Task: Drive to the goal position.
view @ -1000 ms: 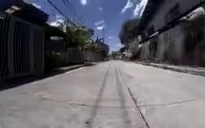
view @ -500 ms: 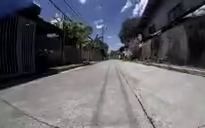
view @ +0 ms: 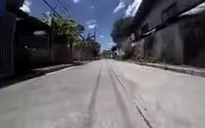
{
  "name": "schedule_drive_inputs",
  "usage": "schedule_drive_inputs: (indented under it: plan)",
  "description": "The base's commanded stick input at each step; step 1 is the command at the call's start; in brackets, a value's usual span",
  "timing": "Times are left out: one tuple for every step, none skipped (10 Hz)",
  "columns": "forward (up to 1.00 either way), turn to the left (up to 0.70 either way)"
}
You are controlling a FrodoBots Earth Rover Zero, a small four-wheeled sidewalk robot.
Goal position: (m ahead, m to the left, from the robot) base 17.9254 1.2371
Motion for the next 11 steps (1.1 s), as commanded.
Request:
schedule_drive_inputs:
  plan:
    - [1.00, -0.40]
    - [1.00, -0.40]
    - [1.00, -0.02]
    - [1.00, 0.06]
    - [1.00, 0.06]
    - [1.00, 0.00]
    - [1.00, 0.00]
    - [1.00, 0.00]
    - [1.00, 0.00]
    - [1.00, 0.00]
    - [1.00, 0.00]
